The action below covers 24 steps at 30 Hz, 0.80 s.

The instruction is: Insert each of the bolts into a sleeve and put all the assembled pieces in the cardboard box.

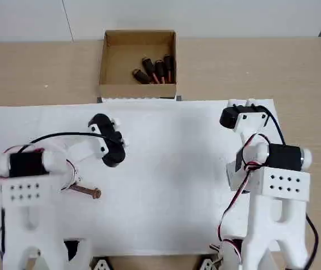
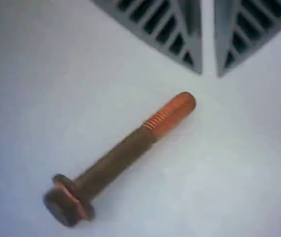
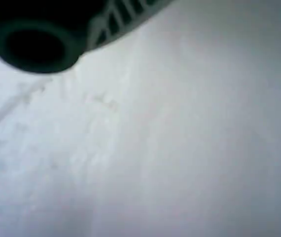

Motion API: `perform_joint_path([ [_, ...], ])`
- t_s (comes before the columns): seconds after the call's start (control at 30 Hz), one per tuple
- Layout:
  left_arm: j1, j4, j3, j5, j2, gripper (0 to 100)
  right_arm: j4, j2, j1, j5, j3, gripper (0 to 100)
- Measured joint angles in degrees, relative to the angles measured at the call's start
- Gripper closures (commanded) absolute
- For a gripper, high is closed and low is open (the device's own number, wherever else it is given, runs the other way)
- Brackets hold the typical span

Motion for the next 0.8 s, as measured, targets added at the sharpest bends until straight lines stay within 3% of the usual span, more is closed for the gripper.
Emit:
perform_joint_path([
  [0.23, 0.0, 0.53, -0.79, -7.56, 9.32, 94, 0.0, 0.0, 0.0, 0.0, 0.0, 99.5],
  [0.8, 6.77, 0.44, -0.79, -8.35, 21.98, 92, 0.0, -0.18, 0.0, 0.0, 0.0, 99.5],
])
